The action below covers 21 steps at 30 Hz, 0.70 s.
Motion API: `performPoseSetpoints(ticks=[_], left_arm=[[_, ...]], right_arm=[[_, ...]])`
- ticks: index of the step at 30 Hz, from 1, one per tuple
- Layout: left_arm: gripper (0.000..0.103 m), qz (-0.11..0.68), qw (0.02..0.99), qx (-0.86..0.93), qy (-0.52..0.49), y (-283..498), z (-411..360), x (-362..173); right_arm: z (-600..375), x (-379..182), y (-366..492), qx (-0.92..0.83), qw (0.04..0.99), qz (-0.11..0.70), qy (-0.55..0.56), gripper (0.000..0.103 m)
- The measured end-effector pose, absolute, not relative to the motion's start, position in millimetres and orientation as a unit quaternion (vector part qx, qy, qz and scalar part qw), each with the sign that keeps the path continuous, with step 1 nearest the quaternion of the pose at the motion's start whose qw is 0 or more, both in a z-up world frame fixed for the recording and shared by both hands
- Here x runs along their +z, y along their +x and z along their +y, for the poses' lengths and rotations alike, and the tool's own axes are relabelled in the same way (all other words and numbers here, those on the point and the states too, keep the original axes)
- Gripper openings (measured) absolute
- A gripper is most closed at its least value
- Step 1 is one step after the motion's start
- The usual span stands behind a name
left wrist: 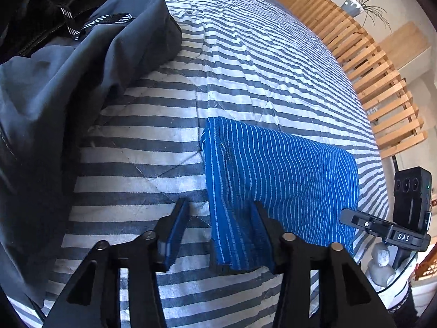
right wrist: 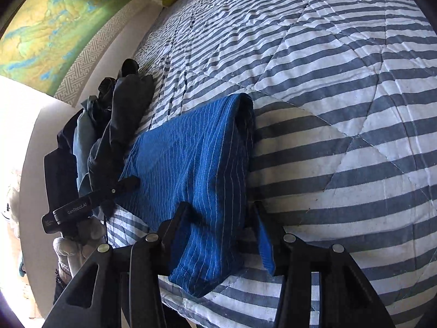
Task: Fold small clothes
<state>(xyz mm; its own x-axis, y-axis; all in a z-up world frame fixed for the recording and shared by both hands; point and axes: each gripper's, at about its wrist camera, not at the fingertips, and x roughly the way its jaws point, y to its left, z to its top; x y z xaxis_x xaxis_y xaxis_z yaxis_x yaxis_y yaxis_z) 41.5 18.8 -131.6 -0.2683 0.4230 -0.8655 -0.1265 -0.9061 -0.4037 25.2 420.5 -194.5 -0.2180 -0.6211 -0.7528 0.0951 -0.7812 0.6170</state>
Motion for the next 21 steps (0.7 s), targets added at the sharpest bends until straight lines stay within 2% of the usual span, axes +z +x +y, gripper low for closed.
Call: performPoseSetpoints(ticks=[1,3,4,5,8,14,21], left_arm=[[0.025,-0.134,0.18,0.782,-0.582,41.7,19.7,-133.6],[0.02,-0.133,0.181,0.785,-0.578,42.7,22.0,-135.0],[0.017,-0.137,0.182,0.785,-0.576,43.7,21.7,-134.8],[0.015,-0.146,0.181,0.785,-0.574,45.6,19.9,-133.9],[0.011,-0.157,0.183,0.788,-0.566,51.9,19.0,-127.7],[0.01,-0.153,0.2,0.804,-0.539,65.1,25.9,-90.2],[0.01,-0.135,0.252,0.823,-0.49,51.1,71.8,-21.5]], right_arm=[[417.5,-194.0,24.9,-0.749,0.24,-0.223,0.576,0.043],[409.1,-193.4,24.8,-0.753,0.24,-0.212,0.575,0.04],[403.5,-193.2,25.0,-0.755,0.239,-0.204,0.575,0.033],[401.4,-193.8,25.6,-0.756,0.24,-0.199,0.576,0.022],[402.2,-192.5,28.9,-0.755,0.243,-0.208,0.573,0.015],[403.8,-163.0,41.8,-0.772,0.252,-0.196,0.549,0.013],[439.7,-96.5,40.7,-0.808,0.25,-0.175,0.504,0.013]])
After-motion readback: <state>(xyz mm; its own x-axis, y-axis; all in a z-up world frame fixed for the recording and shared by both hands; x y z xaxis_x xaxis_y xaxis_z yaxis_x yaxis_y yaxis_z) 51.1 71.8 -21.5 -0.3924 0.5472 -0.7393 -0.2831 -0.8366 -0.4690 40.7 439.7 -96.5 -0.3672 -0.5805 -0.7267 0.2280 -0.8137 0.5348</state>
